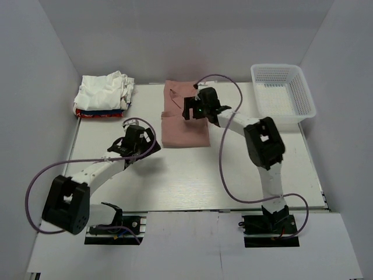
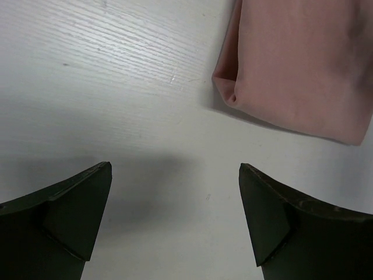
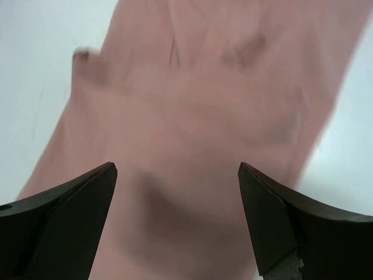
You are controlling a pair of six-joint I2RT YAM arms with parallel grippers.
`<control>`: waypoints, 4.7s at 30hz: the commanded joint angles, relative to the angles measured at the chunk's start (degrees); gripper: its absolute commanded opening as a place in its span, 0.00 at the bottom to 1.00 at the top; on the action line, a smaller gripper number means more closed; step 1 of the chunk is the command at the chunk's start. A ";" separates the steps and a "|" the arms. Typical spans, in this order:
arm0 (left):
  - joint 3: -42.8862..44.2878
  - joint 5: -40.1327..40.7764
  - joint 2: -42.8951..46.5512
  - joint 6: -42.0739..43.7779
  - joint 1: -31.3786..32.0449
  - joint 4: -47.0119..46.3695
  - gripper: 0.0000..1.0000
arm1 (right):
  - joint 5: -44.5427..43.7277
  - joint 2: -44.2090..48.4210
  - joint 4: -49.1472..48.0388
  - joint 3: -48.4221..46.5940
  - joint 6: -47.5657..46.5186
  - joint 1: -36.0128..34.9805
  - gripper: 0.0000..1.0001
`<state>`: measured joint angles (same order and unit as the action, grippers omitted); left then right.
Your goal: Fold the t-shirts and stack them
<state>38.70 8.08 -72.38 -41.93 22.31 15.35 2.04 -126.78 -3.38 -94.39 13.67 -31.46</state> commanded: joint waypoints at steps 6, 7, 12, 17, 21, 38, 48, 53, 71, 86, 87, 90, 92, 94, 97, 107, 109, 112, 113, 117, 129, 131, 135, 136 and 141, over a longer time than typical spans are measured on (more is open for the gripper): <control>9.72 -4.21 -14.62 3.88 -0.16 -6.65 1.00 | -4.24 29.81 -12.71 34.75 8.11 0.00 0.90; 10.43 -4.21 -17.42 3.88 -0.16 -7.35 1.00 | -4.41 31.66 -12.10 36.19 8.65 0.09 0.90; 12.72 -7.02 -22.54 5.10 -0.16 -9.63 0.88 | -7.66 35.90 -8.93 42.71 10.15 0.17 0.90; 13.77 -9.92 -26.40 5.11 -0.16 -12.45 0.78 | -6.89 35.73 -7.61 44.72 11.99 0.09 0.90; 15.17 -10.97 -29.57 5.11 -0.68 -13.16 0.69 | -2.57 33.80 -8.93 46.22 13.66 0.08 0.90; 13.07 -13.88 -31.95 4.58 -0.68 -12.72 0.15 | -4.41 25.36 -6.73 43.59 18.67 0.09 0.63; 13.60 -13.71 -29.76 6.59 0.19 -10.35 0.00 | -4.51 25.78 -8.40 45.08 18.23 -0.18 0.00; 10.53 -20.98 -22.21 9.49 1.42 -10.34 0.00 | 0.91 37.63 -6.20 50.25 16.65 -0.88 0.00; 16.21 -27.95 -5.13 11.18 3.36 0.29 0.00 | 4.47 61.48 9.52 47.11 19.46 -4.66 0.00; 38.99 -20.21 -21.30 13.72 1.16 1.70 0.00 | -11.27 47.61 14.37 27.51 21.04 0.34 0.00; 40.04 -20.21 -23.49 13.72 0.38 2.22 0.00 | -11.27 47.16 14.10 26.55 20.78 0.61 0.00; 45.49 -18.19 -27.19 13.72 -0.94 4.59 0.00 | -10.40 43.03 13.83 22.08 19.73 2.63 0.00; 48.39 -17.66 -30.18 13.72 -1.64 4.60 0.00 | -9.17 40.23 14.89 20.30 19.11 4.03 0.00; 50.94 -17.66 -33.33 13.72 -2.35 3.90 0.00 | -7.41 36.97 15.15 16.97 18.50 5.00 0.00; 55.68 -20.29 -37.91 13.72 -3.50 2.15 0.00 | -6.35 31.09 15.95 12.66 18.24 6.59 0.00; 78.27 -25.75 -60.59 12.94 -6.22 2.67 0.00 | -3.37 10.71 12.43 -3.59 17.79 11.69 0.00; 79.95 -24.17 -62.61 11.53 -6.92 1.96 0.00 | -0.75 5.95 11.29 -7.37 16.66 12.91 0.06; 82.15 -23.54 -64.82 10.47 -8.06 0.21 0.88 | 3.04 -0.29 11.99 -14.76 16.83 14.23 0.68; 82.76 -24.42 -64.82 10.47 -8.07 -0.75 1.00 | 5.49 -3.35 12.25 -17.73 17.00 14.58 0.90; 80.23 -26.44 -62.19 11.87 -8.68 -4.36 1.00 | 8.05 -3.39 6.38 -16.53 16.65 15.38 0.90; 59.05 -37.42 -49.35 20.49 -5.35 -9.03 1.00 | 21.92 14.89 -5.83 10.87 15.07 13.80 0.90; 56.76 -38.57 -49.35 19.44 -4.73 -10.42 1.00 | 24.66 14.81 -7.60 11.94 15.33 12.75 0.90; 50.44 -39.28 -48.82 16.71 -2.97 -13.16 1.00 | 25.46 12.97 -9.80 16.33 18.22 9.85 0.90; 49.47 -39.28 -48.82 16.71 -2.97 -13.16 1.00 | 25.64 12.70 -10.59 19.65 18.75 9.58 0.90; 39.20 -39.46 -46.29 14.77 -2.44 -12.20 1.00 | 24.24 11.12 -16.84 27.32 23.41 8.18 0.90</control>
<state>82.98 -30.48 -123.48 -25.85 19.97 0.40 25.34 -114.08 -14.98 -69.76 33.50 -23.24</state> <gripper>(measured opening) 0.994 0.902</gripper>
